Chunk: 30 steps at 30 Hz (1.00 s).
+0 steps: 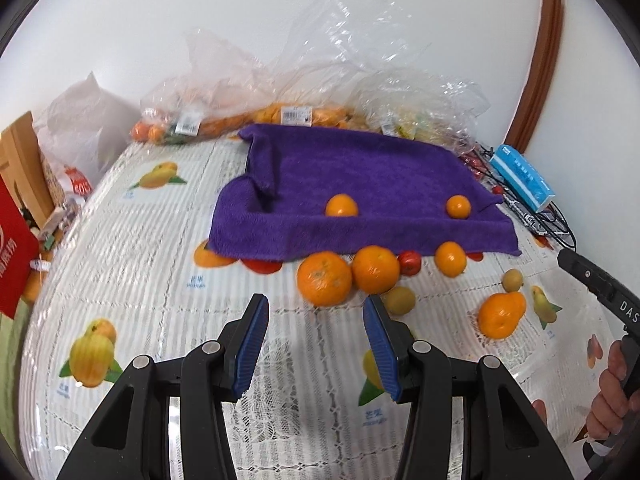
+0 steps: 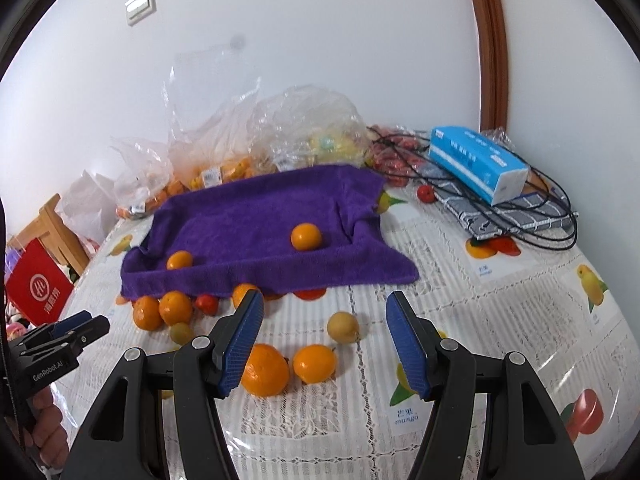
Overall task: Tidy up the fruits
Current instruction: 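Withdraw both tools from the towel toward the remaining fruits, then grasp a small yellow-brown fruit with the right tool while the left grasps a large orange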
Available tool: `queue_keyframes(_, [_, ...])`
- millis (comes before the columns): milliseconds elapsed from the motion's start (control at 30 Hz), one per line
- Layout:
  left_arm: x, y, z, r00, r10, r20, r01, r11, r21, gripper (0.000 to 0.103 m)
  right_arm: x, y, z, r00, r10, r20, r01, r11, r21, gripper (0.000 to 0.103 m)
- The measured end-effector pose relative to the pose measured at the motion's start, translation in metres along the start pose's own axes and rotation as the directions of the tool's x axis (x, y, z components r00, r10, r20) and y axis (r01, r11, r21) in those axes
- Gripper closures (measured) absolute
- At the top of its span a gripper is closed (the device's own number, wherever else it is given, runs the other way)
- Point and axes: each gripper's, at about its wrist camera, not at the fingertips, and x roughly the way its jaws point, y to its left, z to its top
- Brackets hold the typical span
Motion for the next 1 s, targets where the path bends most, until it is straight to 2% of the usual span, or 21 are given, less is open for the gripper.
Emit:
queue_keyframes(167, [0.012,0.006,-0.004,0.999,-0.009,-0.035,0.008,1.000,-0.015,0.056,0.013,-0.002,-0.010,0.999,0.011,-0.049,-0.012,1.000,-0.011,0.042])
queue_keyframes(333, [0.017,0.007,-0.003,0.999,-0.008,-0.042,0.008,1.000,-0.014,0.056,0.028,0.001,-0.020,0.996,-0.021,-0.086,0.015,0.998,-0.059,0.058])
queue_keyframes(400, [0.019,0.008,-0.002,0.999,-0.006,-0.045,0.006,1.000,-0.013,0.056,0.034,-0.003,-0.021,0.994,-0.015,-0.104,0.010,0.999,-0.048,0.062])
queue_keyframes(667, [0.027,0.009,0.003,0.999,-0.002,-0.048,0.001,1.000,-0.027,0.056,0.058,-0.013,-0.013,0.990,0.006,-0.142,-0.004,1.000,0.010,0.068])
queue_keyframes(767, [0.030,0.011,0.006,0.999,-0.008,-0.048,0.006,1.000,-0.029,0.056,0.067,-0.016,-0.012,0.987,0.003,-0.161,0.000,1.000,0.019,0.076])
queue_keyframes(1000, [0.036,0.009,0.008,0.998,-0.002,-0.066,0.001,1.000,-0.008,0.056,0.085,-0.017,-0.013,0.981,-0.003,-0.192,0.007,1.000,0.017,0.075])
